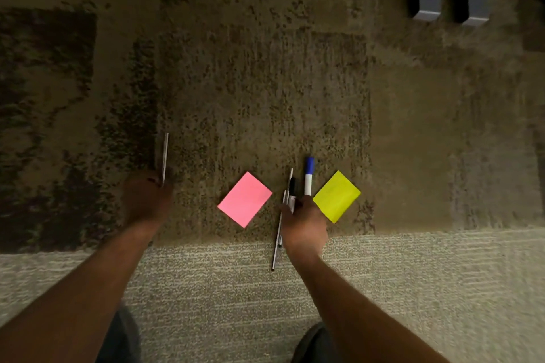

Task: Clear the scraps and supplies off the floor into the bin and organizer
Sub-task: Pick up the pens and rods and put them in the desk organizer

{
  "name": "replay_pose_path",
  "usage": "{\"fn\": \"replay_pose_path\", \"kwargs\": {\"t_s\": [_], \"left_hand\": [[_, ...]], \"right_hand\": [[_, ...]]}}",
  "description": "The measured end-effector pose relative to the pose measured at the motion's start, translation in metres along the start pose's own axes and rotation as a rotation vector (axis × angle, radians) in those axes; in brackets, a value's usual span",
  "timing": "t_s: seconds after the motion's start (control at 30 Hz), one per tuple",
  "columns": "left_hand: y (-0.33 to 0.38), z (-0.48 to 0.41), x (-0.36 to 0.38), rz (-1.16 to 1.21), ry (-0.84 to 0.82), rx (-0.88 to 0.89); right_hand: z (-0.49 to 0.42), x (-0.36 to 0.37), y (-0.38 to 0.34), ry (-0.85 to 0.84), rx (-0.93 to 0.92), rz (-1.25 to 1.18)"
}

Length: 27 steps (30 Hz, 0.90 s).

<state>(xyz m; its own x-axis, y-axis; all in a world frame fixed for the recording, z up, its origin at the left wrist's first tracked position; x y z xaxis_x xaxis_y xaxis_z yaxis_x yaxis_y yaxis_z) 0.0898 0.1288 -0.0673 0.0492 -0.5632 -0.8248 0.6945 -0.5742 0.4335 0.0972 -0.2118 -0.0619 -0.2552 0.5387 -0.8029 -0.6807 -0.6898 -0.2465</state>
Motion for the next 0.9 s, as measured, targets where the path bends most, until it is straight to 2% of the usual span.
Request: {"fn": "replay_pose_path", "kwargs": {"t_s": [0.2,0.43,0.6,0.9], "left_hand": [[0.004,-0.002,0.002,-0.072,-0.089,-0.012],[0.035,0.023,0.01,0.014,-0.035,0.061],[0.053,0.049,0.038,0.129,-0.127,0.021],[0.065,0.072,0.061,0.062,-0.261,0.009]], "right_hand": [[0.0,0.01,-0.008,-0.054,0.035,0.009],[-0.006,0.009,-0.008,-0.14,0.038,-0.004],[-0.008,0.009,-0.009,-0.166,0.012,0.017],[-0.007,0.011,-0.009,-0.117,-0.062,0.03]]}}
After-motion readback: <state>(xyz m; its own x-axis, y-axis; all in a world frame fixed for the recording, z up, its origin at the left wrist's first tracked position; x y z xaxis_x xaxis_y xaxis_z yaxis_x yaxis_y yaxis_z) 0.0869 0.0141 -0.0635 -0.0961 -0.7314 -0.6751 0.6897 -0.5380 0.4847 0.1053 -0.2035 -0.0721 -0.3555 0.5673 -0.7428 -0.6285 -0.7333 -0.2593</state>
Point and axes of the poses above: each hand's wrist, its own z-axis away from the middle knuckle, its own x-axis out of the palm, y = z × x, the point moved 7 cm from there along -z, towards the middle knuckle, and after that the axes turned 6 degrees about x, right-handed, at the moved point
